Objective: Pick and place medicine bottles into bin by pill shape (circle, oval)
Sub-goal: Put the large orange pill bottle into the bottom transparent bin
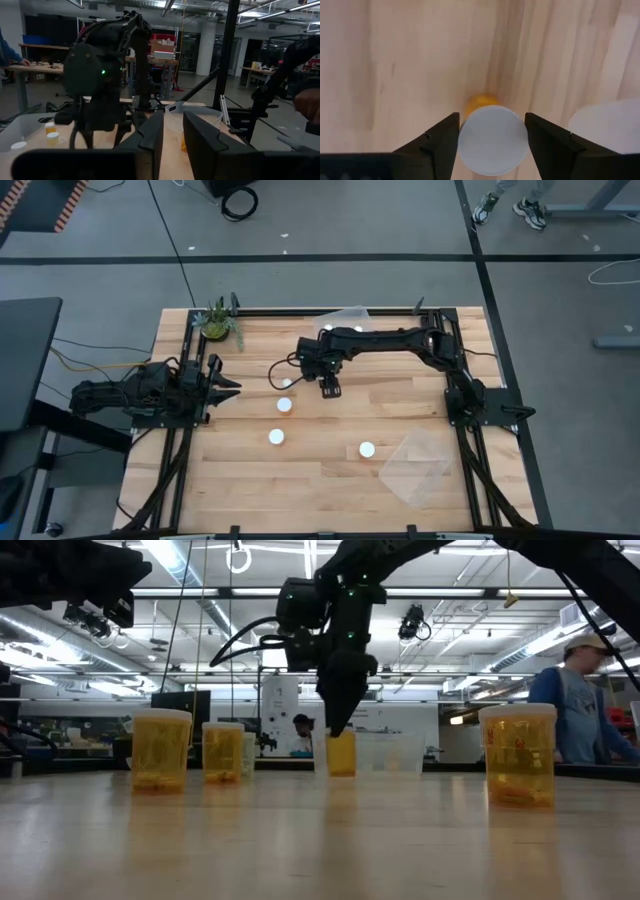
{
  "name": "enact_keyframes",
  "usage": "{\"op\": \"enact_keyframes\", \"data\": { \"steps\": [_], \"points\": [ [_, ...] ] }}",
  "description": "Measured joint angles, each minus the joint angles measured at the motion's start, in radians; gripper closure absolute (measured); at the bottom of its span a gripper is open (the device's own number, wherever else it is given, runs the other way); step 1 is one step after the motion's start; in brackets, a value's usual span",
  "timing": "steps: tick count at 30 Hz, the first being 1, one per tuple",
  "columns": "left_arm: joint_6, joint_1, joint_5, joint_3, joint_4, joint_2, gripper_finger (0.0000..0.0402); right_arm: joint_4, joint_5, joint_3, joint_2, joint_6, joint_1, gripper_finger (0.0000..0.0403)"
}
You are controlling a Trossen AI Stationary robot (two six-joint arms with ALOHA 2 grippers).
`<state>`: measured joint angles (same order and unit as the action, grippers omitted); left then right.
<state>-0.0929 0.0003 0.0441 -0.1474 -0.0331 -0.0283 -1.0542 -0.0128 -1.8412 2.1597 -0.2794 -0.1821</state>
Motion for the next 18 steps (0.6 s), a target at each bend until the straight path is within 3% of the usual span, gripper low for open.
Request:
{"op": "enact_keyframes", "data": {
  "steps": [18],
  "points": [
    [0.0,0.0,0.0,0.0,-0.001,-0.004,0.0317,-0.124,-0.019,-0.003,-0.187,0.129,0.121,0.0178]
  ]
}}
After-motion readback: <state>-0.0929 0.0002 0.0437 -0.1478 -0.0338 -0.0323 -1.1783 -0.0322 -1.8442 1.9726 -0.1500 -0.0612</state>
